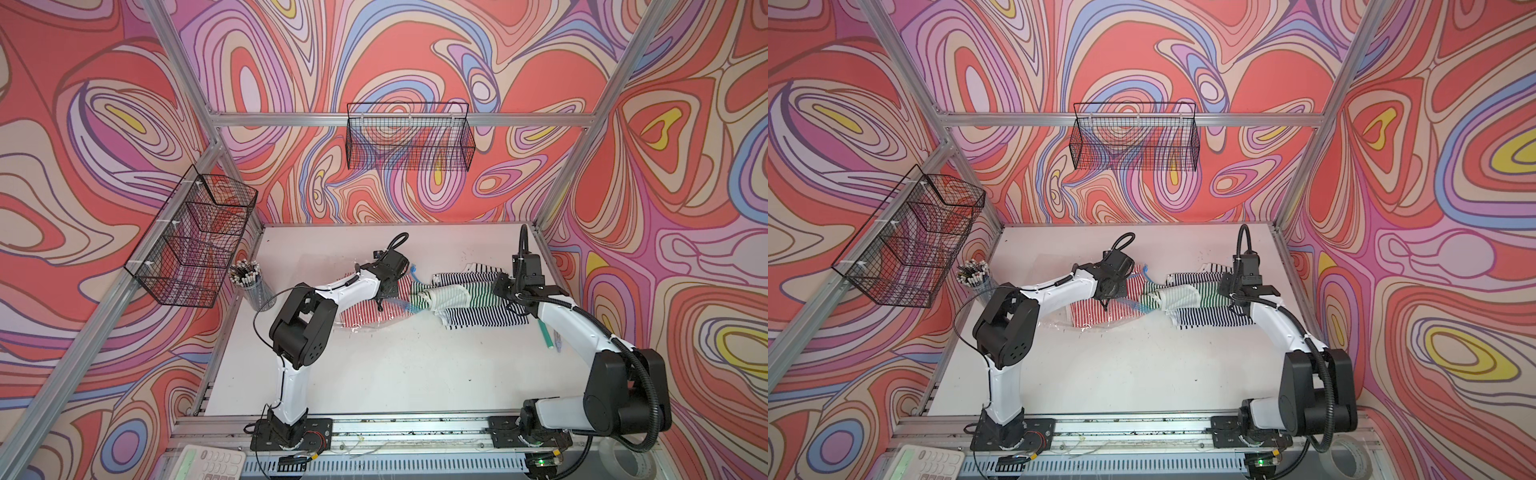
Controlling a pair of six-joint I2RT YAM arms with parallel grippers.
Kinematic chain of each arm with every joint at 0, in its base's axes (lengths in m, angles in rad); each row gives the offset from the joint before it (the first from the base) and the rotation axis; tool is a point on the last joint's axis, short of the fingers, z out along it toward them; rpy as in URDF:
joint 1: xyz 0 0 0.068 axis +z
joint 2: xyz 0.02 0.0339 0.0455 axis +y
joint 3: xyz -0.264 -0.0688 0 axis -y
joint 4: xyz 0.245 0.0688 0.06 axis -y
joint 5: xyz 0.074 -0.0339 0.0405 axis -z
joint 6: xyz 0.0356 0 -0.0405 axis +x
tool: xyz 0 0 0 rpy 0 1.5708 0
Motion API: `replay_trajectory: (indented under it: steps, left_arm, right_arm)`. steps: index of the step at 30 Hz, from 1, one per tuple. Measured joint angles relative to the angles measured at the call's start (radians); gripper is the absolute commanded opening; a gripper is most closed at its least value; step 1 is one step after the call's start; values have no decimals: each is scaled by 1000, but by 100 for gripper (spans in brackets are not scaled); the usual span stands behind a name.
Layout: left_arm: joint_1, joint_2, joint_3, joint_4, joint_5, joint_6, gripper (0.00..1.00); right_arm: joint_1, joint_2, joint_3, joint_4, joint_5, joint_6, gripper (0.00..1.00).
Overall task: Take the tank top out of the vacuum bag
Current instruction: Take out the tank top from the vacuum bag.
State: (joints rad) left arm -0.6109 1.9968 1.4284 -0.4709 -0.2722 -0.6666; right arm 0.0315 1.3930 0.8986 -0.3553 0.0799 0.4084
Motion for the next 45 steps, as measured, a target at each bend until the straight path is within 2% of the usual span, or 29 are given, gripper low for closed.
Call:
replay_trajectory:
  steps: [9, 20, 22, 25, 28, 30, 35, 45]
  left_arm:
    - [0, 0, 0, 0, -2, 25, 0]
    - [20, -12, -27, -1, -11, 63, 0]
    - [29, -25, -35, -4, -18, 69, 11]
    - [36, -46, -37, -12, -31, 83, 40]
    - [37, -71, -37, -16, -34, 94, 56]
    - [34, -88, -37, -19, -32, 99, 61]
    - [-14, -133, -29, -31, -19, 118, 62]
    - [-211, -217, -20, 4, 85, 109, 58]
  right_arm:
    - [-32, 39, 52, -18, 63, 3, 0]
    - [-61, 45, 90, -43, 201, -3, 0]
    - [-66, 53, 93, -45, 214, -4, 0]
    - [-74, 68, 95, -45, 219, -4, 0]
    - [-77, 81, 99, -45, 220, -5, 0]
    - [-78, 87, 99, -45, 222, -5, 0]
    - [-89, 92, 97, -42, 217, -8, 0]
    - [-127, 102, 81, -27, 160, -8, 0]
